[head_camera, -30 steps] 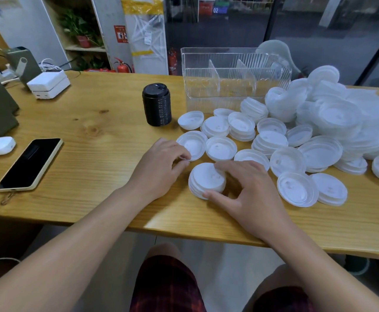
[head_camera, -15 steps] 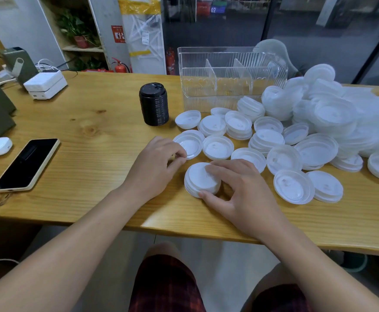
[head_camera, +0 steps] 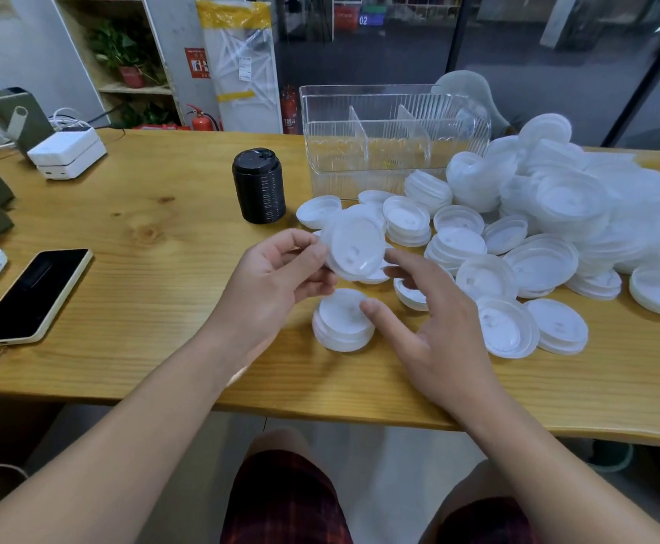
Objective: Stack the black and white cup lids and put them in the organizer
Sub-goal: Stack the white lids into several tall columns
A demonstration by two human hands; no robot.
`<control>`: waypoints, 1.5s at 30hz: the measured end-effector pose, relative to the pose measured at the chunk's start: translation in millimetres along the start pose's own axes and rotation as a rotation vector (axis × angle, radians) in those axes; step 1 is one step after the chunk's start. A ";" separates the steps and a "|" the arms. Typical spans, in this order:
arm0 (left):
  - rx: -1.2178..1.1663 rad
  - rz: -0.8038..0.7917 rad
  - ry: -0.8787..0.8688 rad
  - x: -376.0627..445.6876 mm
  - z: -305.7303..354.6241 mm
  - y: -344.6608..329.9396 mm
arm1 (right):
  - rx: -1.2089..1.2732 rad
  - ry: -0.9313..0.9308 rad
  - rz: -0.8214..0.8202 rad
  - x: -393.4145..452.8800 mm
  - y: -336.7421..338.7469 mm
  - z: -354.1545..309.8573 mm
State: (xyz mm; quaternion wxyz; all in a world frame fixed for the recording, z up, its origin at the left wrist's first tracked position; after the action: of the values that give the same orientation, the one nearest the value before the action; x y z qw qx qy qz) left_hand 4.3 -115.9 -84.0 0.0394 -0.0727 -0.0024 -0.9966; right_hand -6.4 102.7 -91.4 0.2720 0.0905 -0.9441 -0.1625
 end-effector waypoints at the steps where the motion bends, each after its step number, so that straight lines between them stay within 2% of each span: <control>1: -0.001 -0.033 0.004 -1.9 0.6 -4.8 | 0.033 -0.006 0.000 0.1 0.9 -0.9; 7: 0.136 -0.184 0.012 -11.0 4.4 -22.9 | 0.264 -0.071 -0.006 0.8 4.7 2.0; 12: 0.329 -0.269 -0.055 -21.9 13.4 -35.4 | 0.263 -0.053 -0.015 0.7 3.6 1.6; 14: 0.456 -0.250 -0.129 -21.2 17.6 -28.9 | 0.256 -0.031 0.000 0.7 5.5 3.1; 17: 0.607 -0.130 -0.191 -18.9 18.6 -5.7 | 0.229 -0.042 0.013 0.0 6.1 6.9; 19: 0.779 -0.127 -0.137 -21.0 10.4 5.0 | 0.212 -0.070 -0.003 -1.4 2.7 8.0; 22: 0.951 -0.220 -0.032 -27.9 -4.4 5.3 | 0.082 -0.052 -0.080 -2.4 -5.0 6.5; 26: 0.964 -0.184 -0.022 -29.2 -16.1 1.7 | -0.119 -0.046 -0.210 -4.9 -13.6 4.9; 30: 0.970 -0.172 -0.003 -29.2 -19.7 2.3 | -0.184 -0.066 -0.299 -5.6 -18.3 7.4; 45: 1.023 -0.190 -0.010 -27.9 -29.5 8.7 | -0.256 -0.032 -0.375 -4.7 -22.9 4.1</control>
State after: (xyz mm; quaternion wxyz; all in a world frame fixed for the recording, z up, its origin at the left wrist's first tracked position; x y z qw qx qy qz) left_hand 28.3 -122.7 -117.3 -0.0209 -0.0486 -0.4959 -0.8668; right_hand -2.8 83.7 -105.1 0.2313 0.2265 -0.8866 -0.3303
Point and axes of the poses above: each hand's wrist, its own x-axis towards the middle knuckle, its own y-axis out of the back of the hand, z = x × y, the point moved 5 cm from there along x, towards the middle knuckle, and after that the axes turned 10 degrees about x, right-handed, at the moved point
